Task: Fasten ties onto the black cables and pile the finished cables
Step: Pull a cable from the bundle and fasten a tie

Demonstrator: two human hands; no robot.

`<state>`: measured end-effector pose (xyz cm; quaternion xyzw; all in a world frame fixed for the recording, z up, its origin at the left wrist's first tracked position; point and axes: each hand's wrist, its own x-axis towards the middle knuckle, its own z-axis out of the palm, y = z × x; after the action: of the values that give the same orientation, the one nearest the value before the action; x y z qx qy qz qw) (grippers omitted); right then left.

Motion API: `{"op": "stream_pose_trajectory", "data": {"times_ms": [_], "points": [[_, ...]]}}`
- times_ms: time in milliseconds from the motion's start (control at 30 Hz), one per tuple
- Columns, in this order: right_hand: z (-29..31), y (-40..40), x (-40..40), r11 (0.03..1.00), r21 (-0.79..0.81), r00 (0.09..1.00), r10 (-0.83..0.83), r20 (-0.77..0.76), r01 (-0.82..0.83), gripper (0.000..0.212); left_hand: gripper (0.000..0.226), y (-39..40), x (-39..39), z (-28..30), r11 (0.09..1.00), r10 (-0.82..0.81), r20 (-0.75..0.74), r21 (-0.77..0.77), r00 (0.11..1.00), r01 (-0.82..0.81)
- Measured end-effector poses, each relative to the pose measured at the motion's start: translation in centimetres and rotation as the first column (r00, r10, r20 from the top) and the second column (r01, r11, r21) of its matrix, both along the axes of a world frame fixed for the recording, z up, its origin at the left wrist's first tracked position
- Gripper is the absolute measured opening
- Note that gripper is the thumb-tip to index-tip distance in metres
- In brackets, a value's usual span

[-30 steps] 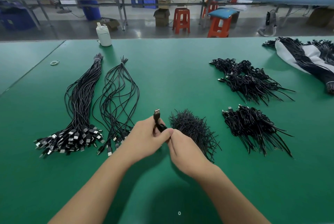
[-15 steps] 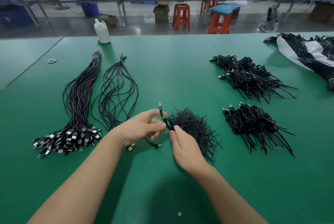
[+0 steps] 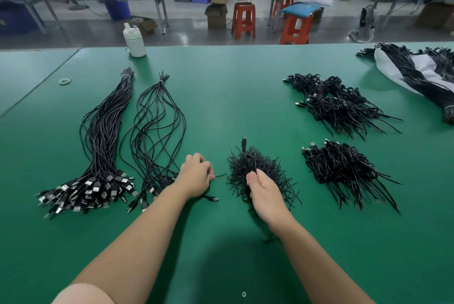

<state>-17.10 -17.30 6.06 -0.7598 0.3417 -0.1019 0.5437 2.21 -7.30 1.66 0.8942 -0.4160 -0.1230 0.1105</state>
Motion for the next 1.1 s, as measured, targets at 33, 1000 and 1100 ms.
{"op": "stream_pose_trajectory", "data": {"times_ms": [33, 1000, 1100], "points": [[0.0, 0.0, 0.0, 1.000, -0.010, 1.000, 0.001, 0.003, -0.001, 0.023, 0.010, 0.0, -0.1, -0.1, 0.999, -0.023, 0.042, 0.027, 0.999, 0.022], [2.5, 2.4, 0.0, 0.953, -0.288, 0.991, 0.113, 0.066, -0.089, 0.029, 0.013, 3.4, -10.9, 9.5, 0.902, 0.034, -0.073, -0.427, 0.997, -0.062], [2.9, 2.1, 0.2, 0.990, -0.105, 0.993, 0.101, 0.068, -0.093, 0.030, 0.004, 4.1, -11.1, 10.2, 0.898, -0.083, 0.530, -0.328, 0.844, 0.294]]}}
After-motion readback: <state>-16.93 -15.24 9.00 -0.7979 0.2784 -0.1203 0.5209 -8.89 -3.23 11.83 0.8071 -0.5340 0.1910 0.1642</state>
